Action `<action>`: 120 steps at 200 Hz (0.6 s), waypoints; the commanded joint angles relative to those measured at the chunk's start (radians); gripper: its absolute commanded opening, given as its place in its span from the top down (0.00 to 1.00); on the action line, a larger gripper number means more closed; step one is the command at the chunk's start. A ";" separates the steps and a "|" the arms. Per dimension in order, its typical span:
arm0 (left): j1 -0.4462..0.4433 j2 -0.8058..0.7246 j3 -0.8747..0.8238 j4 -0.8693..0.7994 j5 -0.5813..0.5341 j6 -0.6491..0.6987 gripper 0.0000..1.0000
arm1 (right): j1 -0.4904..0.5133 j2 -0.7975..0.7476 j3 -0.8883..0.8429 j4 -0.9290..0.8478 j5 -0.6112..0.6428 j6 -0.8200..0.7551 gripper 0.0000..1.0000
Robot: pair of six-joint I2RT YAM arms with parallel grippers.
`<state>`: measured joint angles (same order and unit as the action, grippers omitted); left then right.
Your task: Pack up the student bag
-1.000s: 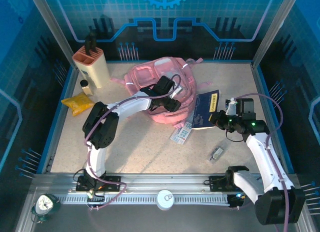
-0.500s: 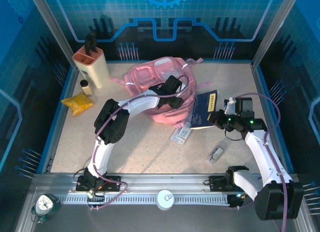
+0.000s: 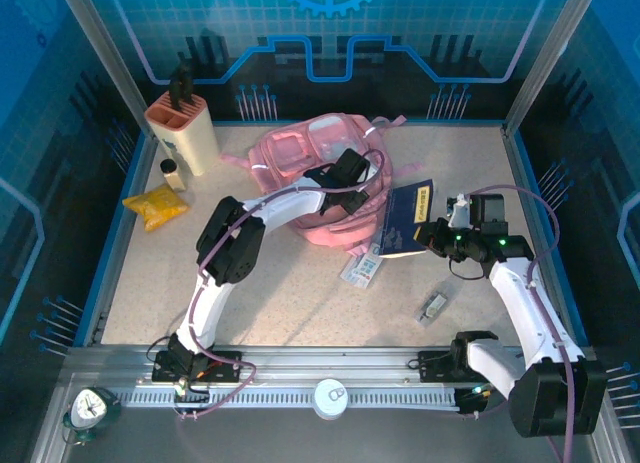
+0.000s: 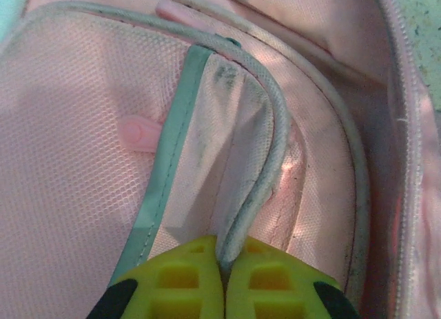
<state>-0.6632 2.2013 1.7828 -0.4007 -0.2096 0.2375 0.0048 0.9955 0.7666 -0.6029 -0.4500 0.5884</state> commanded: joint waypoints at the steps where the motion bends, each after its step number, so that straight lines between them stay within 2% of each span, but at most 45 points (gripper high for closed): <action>1: 0.013 -0.130 -0.009 -0.063 -0.048 -0.013 1.00 | -0.019 -0.006 0.035 -0.005 -0.035 -0.029 1.00; 42: 0.037 -0.256 -0.037 -0.078 -0.064 -0.030 1.00 | 0.002 0.003 0.047 -0.037 -0.070 -0.035 1.00; 71: 0.047 -0.331 -0.040 -0.086 -0.061 -0.030 1.00 | 0.080 0.034 0.058 -0.011 -0.093 -0.004 1.00; 104: 0.057 -0.374 -0.003 -0.118 -0.082 -0.029 1.00 | 0.199 0.094 0.037 0.175 -0.154 0.137 1.00; 120: 0.062 -0.396 -0.002 -0.118 -0.080 -0.027 1.00 | 0.269 0.154 0.023 0.333 -0.169 0.233 1.00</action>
<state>-0.6109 1.8847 1.7473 -0.5068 -0.2584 0.2348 0.1905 1.0912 0.7891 -0.5201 -0.5423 0.6743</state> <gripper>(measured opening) 0.057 0.099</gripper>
